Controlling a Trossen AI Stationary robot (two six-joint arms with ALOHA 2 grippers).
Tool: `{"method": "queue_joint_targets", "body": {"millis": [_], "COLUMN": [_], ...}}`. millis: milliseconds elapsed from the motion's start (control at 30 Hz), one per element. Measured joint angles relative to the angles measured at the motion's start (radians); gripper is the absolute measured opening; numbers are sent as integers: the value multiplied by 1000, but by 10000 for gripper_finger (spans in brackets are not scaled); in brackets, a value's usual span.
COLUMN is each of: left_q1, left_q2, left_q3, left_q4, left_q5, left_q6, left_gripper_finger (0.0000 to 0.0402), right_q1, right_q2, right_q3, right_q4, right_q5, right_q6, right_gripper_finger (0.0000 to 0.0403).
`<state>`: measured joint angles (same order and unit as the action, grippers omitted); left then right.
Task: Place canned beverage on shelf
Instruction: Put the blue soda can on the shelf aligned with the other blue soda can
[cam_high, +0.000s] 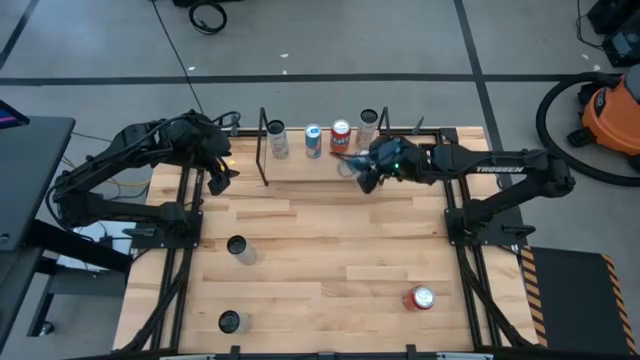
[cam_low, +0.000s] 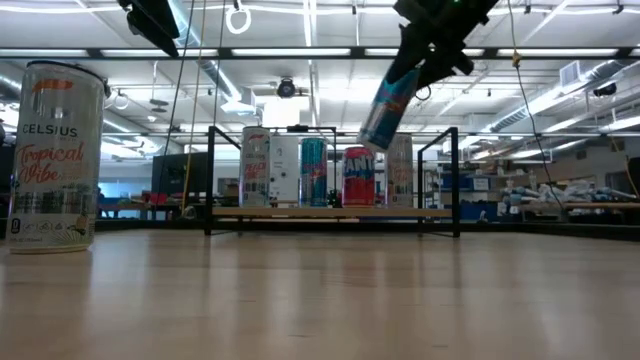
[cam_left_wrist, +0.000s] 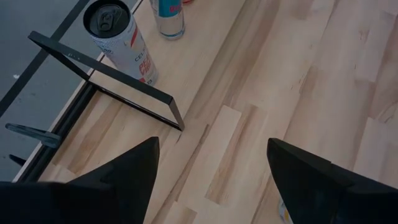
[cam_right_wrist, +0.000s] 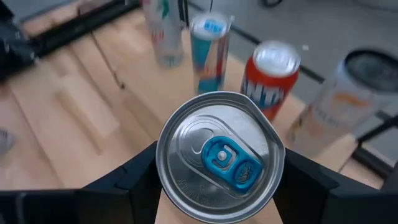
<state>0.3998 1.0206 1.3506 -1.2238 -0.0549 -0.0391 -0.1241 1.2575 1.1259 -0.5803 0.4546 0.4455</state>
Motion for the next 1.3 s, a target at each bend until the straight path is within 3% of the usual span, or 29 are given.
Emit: {"method": "queue_joint_targets", "body": {"millis": [533,1300], "left_q1": [0,0], "left_q2": [0,0], "left_q3": [0,0], "left_q4": [-1,0], "left_q5": [0,0], "left_q6": [0,-29], "left_gripper_finger": [300,300], "right_q1": [-127,-190], "right_q2": [145,257], "right_q3": [0,0], "right_q4": [274,202], "right_q5": [-131,-241], "right_q6": [-141,-295], "right_gripper_finger": [249,252]}}
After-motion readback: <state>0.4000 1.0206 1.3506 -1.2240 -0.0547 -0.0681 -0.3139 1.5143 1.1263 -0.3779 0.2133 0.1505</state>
